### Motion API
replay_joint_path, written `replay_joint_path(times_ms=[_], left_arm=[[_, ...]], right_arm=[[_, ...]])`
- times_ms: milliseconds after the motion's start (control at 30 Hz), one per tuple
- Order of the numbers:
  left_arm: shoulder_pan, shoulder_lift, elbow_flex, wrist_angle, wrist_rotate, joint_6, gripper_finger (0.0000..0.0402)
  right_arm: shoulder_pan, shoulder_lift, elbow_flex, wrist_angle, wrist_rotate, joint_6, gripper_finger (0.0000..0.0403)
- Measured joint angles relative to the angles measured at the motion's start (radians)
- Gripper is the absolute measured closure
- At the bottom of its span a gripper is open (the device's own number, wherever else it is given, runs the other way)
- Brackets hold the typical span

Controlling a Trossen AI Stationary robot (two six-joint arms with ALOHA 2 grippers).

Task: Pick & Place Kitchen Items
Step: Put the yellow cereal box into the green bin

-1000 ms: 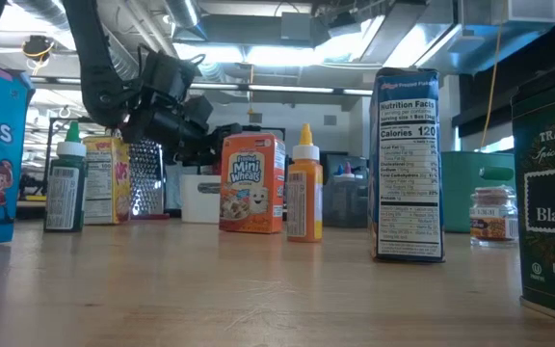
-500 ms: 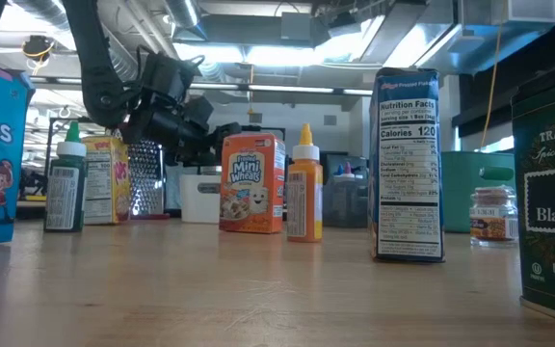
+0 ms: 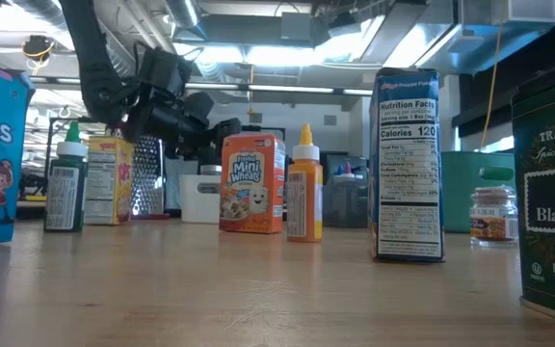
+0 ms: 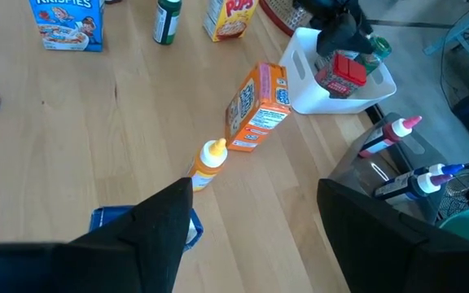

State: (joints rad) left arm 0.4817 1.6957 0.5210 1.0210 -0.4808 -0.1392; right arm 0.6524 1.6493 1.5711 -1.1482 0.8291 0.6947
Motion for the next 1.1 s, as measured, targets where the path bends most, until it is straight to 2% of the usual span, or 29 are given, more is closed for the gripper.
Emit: replay_joint_path(times_ms=[233,400,533,867,1100], left_arm=[[-0.096,-0.155,0.000,-0.017,-0.023,0.228,0.0148],[-0.211,-0.329,0.000,-0.134,-0.021,0.444,0.0148],[-0.312,-0.479,0.000,-0.264,-0.021,0.540,0.0148],[-0.520,-0.786,0.000,-0.561,-0.013,0.566,0.0148],[-0.605,-0.864,0.000,-0.631,-0.011,0.523,0.0148]], right_arm=[[0.000,0.000,0.000,0.000,-0.008,0.002,0.0137],[0.000,0.000,0.000,0.001,-0.068,0.020,0.0137],[0.004,0.000,0.000,0.001,-0.080,0.023,0.0137],[0.004,0.000,0.000,0.010,-0.103,-0.050,0.0137],[0.002,0.000,0.000,0.007,-0.100,-0.059,0.0137]])
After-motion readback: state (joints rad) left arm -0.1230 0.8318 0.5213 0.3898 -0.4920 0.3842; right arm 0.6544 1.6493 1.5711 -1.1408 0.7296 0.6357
